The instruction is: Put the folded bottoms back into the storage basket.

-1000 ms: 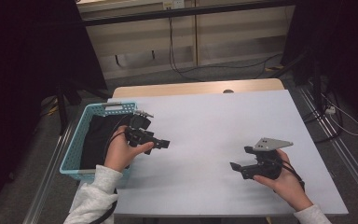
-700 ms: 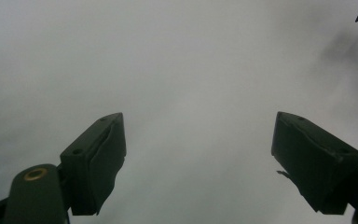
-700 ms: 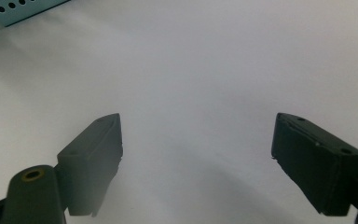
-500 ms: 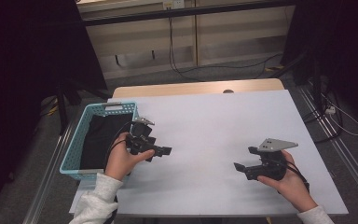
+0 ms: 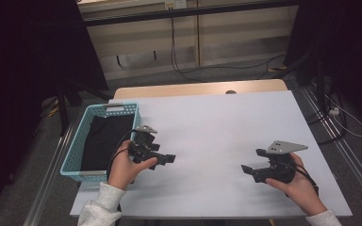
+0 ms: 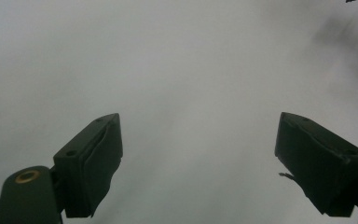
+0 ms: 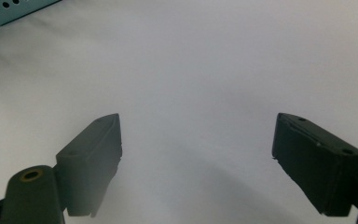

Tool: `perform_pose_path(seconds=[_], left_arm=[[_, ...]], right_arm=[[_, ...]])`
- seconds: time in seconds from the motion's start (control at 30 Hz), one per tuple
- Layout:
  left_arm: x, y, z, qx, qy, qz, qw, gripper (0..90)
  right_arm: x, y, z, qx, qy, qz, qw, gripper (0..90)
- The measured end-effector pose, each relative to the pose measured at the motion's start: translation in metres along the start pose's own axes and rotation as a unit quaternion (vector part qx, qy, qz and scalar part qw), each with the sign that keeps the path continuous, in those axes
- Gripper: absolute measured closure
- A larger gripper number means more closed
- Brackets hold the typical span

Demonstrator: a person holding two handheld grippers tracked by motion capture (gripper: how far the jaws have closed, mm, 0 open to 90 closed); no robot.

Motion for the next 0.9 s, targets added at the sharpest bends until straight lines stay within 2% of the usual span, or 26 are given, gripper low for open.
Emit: perform_pose_path(seconds=[0.17,0.33,0.53,0.63,0.77,0.9], left_arm=[[0.003,-0.004,0.002,0.005,-0.002,-0.009,0.9999,15.1],[0.004,-0.01,0.001,0.001,-0.006,-0.009,0.9999,14.9],[0.007,-0.015,-0.001,-0.002,-0.014,-0.023,0.9996,14.5],[0.005,-0.019,-0.002,-0.001,-0.019,-0.025,0.9995,13.9],[0.002,-0.023,-0.004,-0.009,-0.021,-0.019,0.9996,13.5],[0.001,-0.026,-0.004,-0.012,-0.025,-0.023,0.9993,12.7]], right_arm=[[0.002,-0.003,0.0,0.0,-0.002,0.001,1.0,15.0],[0.004,-0.006,-0.001,0.0,-0.005,0.002,1.0,15.1],[0.005,-0.008,0.0,-0.001,-0.005,0.004,1.0,15.1],[0.007,-0.009,-0.001,-0.001,-0.006,0.004,1.0,15.1],[0.01,-0.011,-0.003,-0.001,-0.007,0.004,1.0,15.0],[0.012,-0.013,-0.004,-0.002,-0.009,0.005,0.9999,15.0]])
Point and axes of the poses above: each handheld gripper's, and its own axes: x roughly backward along the jaws, y roughly out of its top, z roughly to its left, the point moved 7 cm from there along -x, roughly forward along the jaws, and after that the axes turned 5 degrees about -x, right-handed, at the moved point
